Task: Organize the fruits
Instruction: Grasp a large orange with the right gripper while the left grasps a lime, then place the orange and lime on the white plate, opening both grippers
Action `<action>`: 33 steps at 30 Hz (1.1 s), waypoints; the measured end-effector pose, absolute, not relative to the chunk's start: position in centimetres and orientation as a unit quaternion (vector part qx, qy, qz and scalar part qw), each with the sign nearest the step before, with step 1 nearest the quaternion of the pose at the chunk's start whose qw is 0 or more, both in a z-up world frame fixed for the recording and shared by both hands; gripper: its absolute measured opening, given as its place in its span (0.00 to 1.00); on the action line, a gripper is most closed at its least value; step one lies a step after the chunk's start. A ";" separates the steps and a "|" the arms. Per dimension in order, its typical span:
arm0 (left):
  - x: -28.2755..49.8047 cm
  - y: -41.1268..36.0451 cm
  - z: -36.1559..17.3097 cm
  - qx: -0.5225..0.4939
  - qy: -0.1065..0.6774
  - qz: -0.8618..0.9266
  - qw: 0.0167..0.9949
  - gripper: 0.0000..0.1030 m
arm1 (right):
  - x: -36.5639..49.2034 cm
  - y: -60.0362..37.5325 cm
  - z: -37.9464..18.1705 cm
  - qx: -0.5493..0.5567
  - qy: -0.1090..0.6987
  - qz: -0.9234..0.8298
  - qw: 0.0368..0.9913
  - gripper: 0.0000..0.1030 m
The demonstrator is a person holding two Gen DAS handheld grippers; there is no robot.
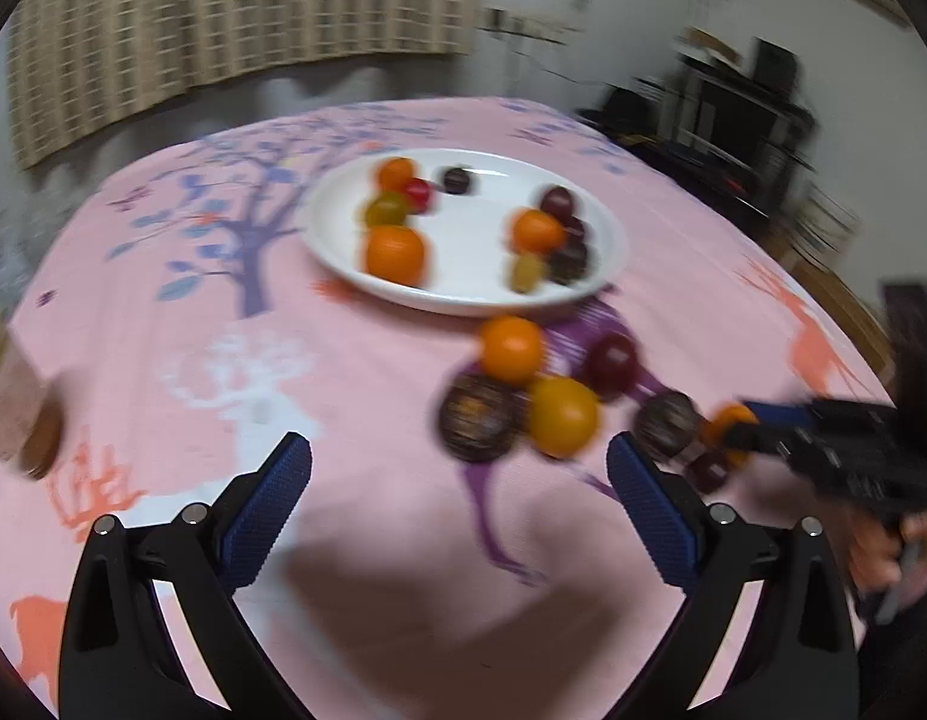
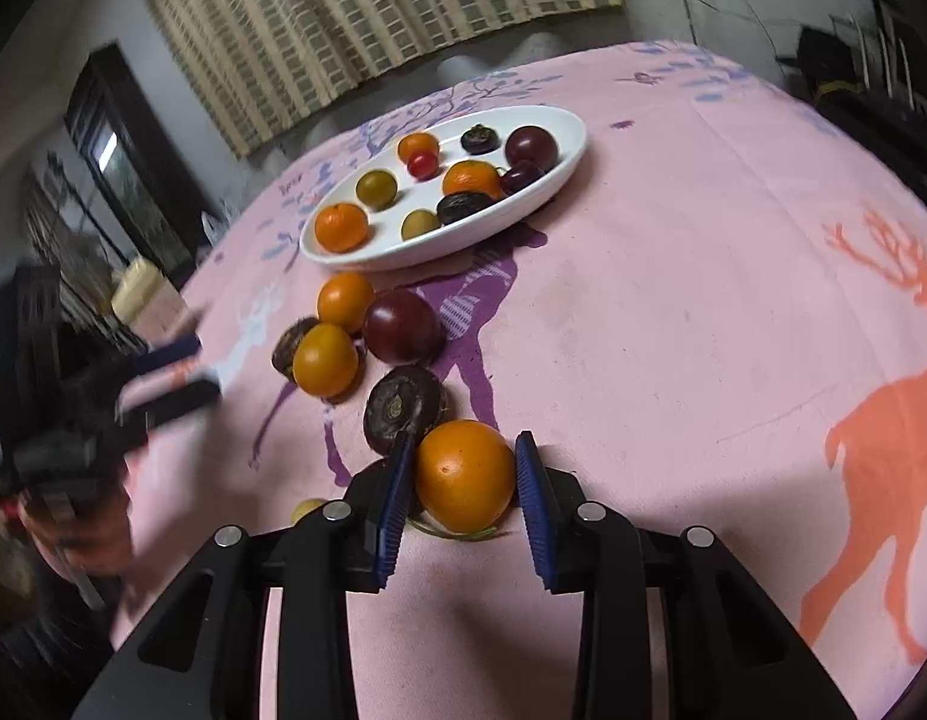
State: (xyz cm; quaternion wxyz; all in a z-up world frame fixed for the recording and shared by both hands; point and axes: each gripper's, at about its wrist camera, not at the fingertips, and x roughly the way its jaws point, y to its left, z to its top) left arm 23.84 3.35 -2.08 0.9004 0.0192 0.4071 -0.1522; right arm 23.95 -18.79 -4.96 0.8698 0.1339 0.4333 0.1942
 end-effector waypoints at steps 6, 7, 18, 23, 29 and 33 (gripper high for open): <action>20.6 -2.6 -3.5 0.103 0.414 -0.281 0.860 0.66 | 23.6 -20.1 -4.7 0.171 0.410 0.187 0.876 0.34; 20.3 -3.5 -4.0 0.118 0.416 -0.285 0.855 0.57 | 23.6 -20.1 -4.7 0.169 0.411 0.187 0.876 0.34; 20.4 -6.2 -6.3 0.128 0.441 -0.310 0.832 0.33 | 23.4 -20.1 -4.5 0.165 0.407 0.188 0.879 0.34; 20.7 -5.8 -6.1 0.114 0.446 -0.315 0.830 0.26 | 23.4 -20.2 -4.3 0.169 0.401 0.189 0.880 0.34; 22.2 -2.9 -2.9 0.053 0.417 -0.306 0.854 0.26 | 25.2 -18.6 -1.8 0.137 0.375 0.189 0.897 0.34; 26.7 0.0 0.4 -0.003 0.381 -0.250 0.890 0.26 | 29.7 -16.8 1.0 0.125 0.347 0.187 0.911 0.34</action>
